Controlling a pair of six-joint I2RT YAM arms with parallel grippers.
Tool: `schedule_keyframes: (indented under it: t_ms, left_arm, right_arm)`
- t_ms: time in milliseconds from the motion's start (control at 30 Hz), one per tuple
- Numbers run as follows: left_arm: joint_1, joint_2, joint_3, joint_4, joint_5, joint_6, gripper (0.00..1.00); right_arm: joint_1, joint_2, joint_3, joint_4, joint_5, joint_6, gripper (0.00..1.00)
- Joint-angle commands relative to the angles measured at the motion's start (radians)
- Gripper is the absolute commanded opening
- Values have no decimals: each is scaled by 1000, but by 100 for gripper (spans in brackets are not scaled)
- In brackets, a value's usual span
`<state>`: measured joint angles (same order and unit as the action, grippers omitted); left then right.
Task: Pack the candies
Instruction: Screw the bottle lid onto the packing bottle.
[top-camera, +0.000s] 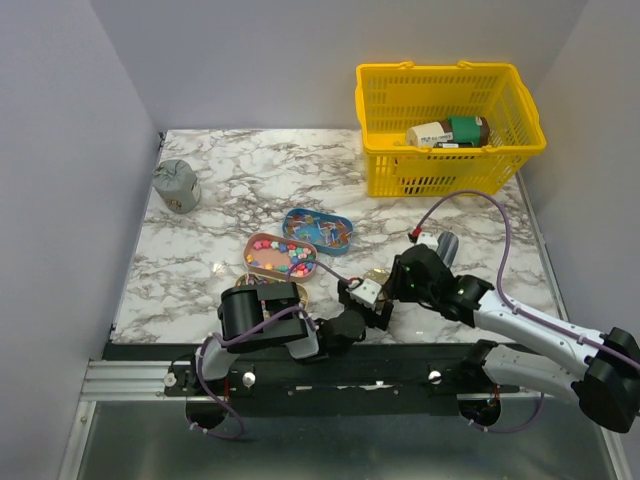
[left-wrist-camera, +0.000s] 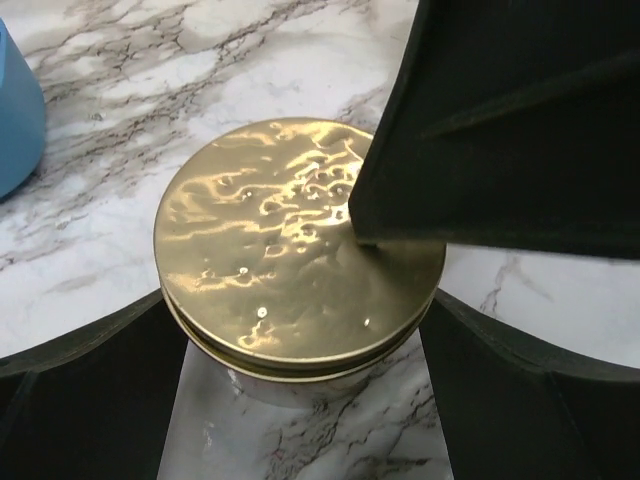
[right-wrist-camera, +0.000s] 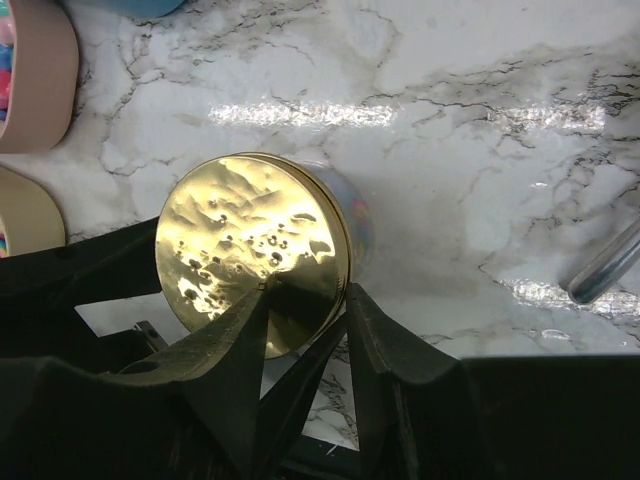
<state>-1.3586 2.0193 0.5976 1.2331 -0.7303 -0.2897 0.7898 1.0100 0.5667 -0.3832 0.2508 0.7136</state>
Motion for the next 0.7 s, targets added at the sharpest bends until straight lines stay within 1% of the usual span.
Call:
schedule_keyframes:
  t_ms: [0,100,200,233,333,400,500,533,667]
  left_arm:
    - [22,24,45,35,-11,40,99]
    - [29,33,50,40,-4,47,99]
    - [33,45,48,39,5,46,89]
    - [33,53,44,39,14,43,82]
    - [33,76,36,48,31,26,74]
    - [35,90,31,65,40,20,73]
    - [33,124,18,92,55,12,70]
    - [35,136,-5,136,77,6,71]
    - [33,147,-21,157,91,-2,75]
  right_arm:
    - [-6,-5,-44,24,-31,0,43]
    - [-6,-22,-73,27,-39,9,41]
    - [-6,-36,-91,30,-48,15,38]
    - [-7,-39,-94,30,-50,17,36]
    - [-6,-50,-103,29,-62,18,35]
    - [-7,-60,-99,27,-48,20,35]
    - [-9,-70,-79,17,-15,14,42]
    - [-15,-47,-33,6,10,-2,56]
    - [-41,8,28,6,22,-29,57]
